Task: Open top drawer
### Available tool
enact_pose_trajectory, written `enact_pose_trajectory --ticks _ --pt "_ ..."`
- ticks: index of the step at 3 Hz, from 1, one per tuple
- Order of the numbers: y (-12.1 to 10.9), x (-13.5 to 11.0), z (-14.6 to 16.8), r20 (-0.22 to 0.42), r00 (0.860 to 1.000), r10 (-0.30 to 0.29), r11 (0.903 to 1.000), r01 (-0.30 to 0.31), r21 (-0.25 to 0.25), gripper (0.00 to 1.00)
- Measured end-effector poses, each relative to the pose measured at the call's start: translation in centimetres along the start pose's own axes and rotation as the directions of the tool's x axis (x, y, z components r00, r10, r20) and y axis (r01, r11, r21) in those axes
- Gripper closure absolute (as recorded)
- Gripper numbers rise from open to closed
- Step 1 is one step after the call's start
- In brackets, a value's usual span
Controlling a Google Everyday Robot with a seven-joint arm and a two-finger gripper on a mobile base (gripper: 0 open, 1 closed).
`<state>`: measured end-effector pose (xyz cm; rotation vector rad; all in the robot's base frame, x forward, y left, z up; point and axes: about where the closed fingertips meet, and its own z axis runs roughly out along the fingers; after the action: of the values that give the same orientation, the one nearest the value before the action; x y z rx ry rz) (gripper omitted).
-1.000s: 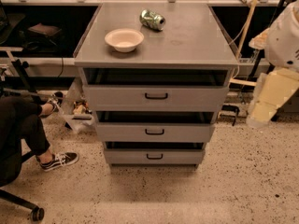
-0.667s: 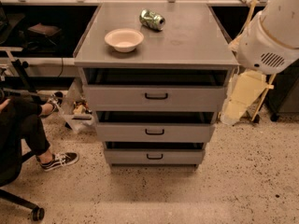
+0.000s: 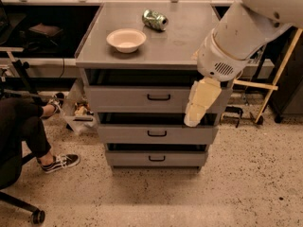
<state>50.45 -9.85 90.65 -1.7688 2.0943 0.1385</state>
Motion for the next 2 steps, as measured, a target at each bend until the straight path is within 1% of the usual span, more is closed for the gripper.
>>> enact_pose_trajectory --ticks 1,2 --pt "0.0 0.0 0.0 0.000 1.000 0.000 1.0000 0.000 0.000 0.00" --pt "-1.7 0.5 0.6 -0.041 0.999 0.018 0.9978 -0.015 0.064 0.00"
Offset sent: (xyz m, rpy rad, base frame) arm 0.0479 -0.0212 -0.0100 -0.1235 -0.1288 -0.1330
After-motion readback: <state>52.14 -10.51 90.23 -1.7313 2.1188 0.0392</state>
